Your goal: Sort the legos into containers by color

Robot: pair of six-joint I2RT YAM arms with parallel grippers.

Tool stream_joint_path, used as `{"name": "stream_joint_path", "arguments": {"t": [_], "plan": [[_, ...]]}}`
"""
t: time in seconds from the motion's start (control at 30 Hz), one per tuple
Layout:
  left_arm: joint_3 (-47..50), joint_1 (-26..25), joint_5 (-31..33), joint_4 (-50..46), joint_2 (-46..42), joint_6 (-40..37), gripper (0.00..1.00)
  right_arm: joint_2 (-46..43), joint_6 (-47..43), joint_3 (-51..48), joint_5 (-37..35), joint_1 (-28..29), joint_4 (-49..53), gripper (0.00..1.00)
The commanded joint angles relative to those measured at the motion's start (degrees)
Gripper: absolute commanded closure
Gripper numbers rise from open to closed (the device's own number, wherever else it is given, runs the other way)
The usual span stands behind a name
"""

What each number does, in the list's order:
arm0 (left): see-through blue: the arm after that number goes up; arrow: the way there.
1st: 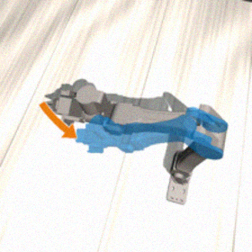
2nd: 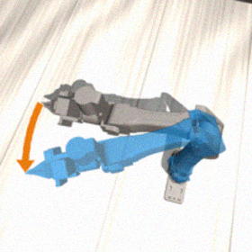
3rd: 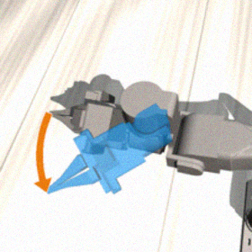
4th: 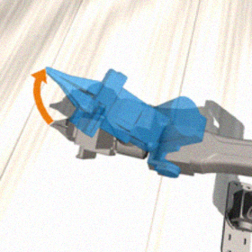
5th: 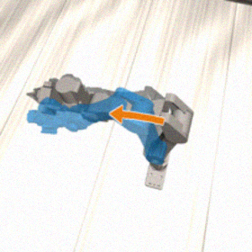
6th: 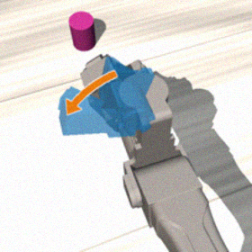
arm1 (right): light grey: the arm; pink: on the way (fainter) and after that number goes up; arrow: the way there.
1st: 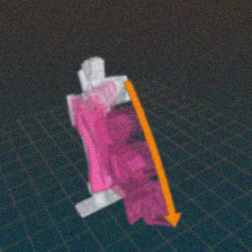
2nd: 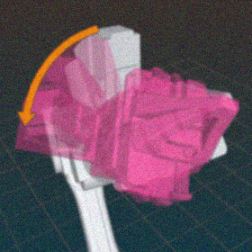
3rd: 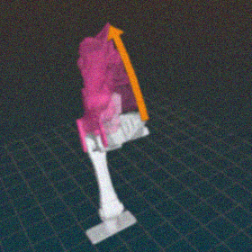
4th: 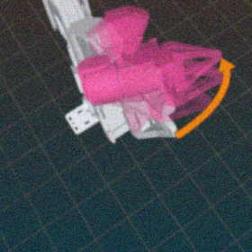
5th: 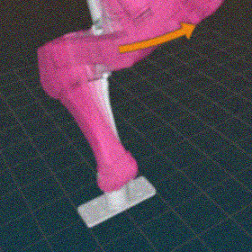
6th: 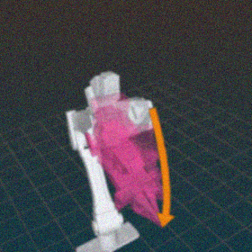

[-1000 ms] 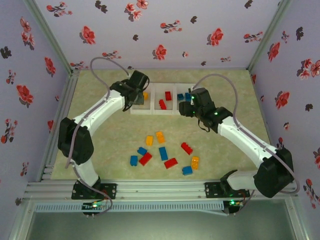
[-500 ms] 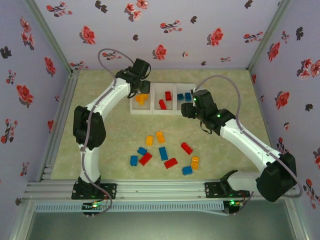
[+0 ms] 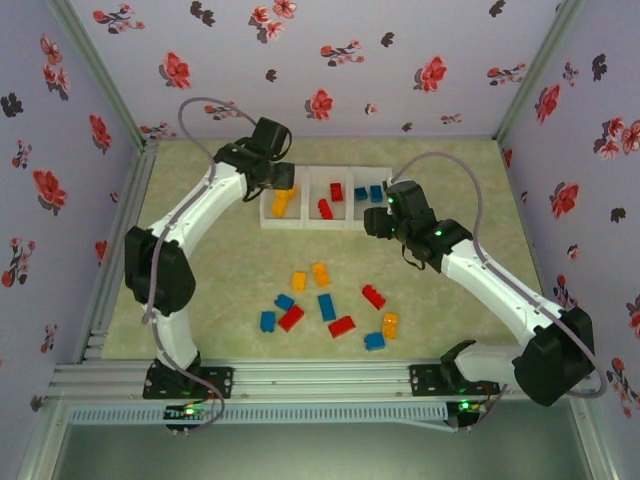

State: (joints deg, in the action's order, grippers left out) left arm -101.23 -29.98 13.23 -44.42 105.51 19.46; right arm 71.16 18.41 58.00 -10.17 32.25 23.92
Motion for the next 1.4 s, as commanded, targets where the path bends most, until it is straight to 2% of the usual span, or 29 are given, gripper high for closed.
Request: {"name": "stream_joint_path", "arguments": {"t": [0.0,0.2,0.37,0.6,0.93,1.37], "plan": [[3.31,0.09,0.01,0.8,-4.96,0.16,0.38,0.2,-0.81,-0.36,-0.25,-0.08,-0.08,0.38],[16.51,-1.14,0.04,5.47,-14.56,2.57,0.38,0.68,-2.92,-1.6,2.04,1.26,0.41,0.37],[23.87,-1.14,2.21,6.24,-22.11,2.81,0.38,1.64,-3.65,-3.02,4.53,2.68,0.82,0.37],[31.8,-1.18,3.33,6.96,-31.22,5.28,0.37,4.91,0.81,-4.71,3.6,8.33,-2.27,0.37],[32.84,-1.14,3.78,4.94,-33.48,4.22,0.37,12.66,4.75,-4.97,3.96,13.79,-4.94,0.38],[33.12,-1.05,4.06,4.77,-31.96,3.84,0.37,9.65,7.42,-14.31,1.84,15.29,2.55,0.36]]}}
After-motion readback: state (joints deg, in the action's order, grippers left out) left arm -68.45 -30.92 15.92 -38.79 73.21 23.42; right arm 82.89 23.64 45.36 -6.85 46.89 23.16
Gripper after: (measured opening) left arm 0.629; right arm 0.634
